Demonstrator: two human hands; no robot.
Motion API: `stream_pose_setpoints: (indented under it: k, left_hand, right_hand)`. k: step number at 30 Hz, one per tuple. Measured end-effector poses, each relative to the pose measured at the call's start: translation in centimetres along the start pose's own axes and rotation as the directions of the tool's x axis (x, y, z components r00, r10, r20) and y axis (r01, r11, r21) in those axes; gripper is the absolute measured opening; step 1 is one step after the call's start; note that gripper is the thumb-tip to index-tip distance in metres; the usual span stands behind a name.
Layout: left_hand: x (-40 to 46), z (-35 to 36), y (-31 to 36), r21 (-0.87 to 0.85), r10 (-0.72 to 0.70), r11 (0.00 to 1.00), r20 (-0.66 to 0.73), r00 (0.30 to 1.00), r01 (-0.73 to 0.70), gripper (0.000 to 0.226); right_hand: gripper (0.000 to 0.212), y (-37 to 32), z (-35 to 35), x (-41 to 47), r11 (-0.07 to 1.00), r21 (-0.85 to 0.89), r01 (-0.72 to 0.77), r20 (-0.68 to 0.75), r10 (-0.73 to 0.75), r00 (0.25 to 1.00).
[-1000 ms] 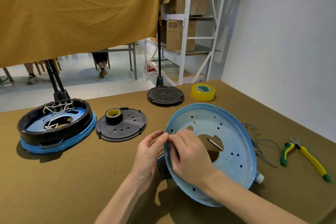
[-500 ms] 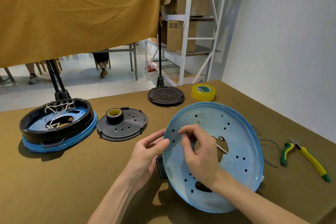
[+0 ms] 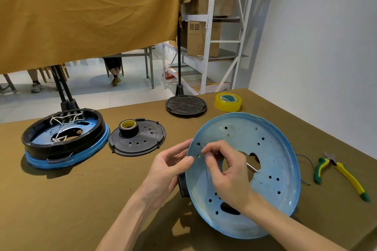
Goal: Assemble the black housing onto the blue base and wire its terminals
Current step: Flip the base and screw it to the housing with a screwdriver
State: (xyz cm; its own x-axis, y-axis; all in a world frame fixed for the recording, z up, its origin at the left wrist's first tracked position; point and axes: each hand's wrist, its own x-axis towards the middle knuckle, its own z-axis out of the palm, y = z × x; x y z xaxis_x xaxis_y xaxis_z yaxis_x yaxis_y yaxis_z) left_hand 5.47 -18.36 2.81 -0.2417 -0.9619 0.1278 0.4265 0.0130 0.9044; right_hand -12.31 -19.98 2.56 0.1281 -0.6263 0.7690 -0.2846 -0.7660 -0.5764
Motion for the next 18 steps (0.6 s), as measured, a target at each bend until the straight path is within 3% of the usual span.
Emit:
stream_pose_setpoints:
  k: [10,18]
  left_hand:
    - [0.0,0.9,0.5,0.066,0.017,0.998,0.005,1.0,-0.017,0.05]
    - [0.0,1.0,0.4,0.047,0.008,0.999,-0.054,0.998,-0.005,0.052]
  right_hand:
    - [0.013,-0.4,-0.4,0.3,1.0,-0.016,-0.012,0.072,0.013,0.997]
    - [0.011,-2.4,-1.0,1.4,0.977,-0.03,-0.21,0.135,0.212,0.968]
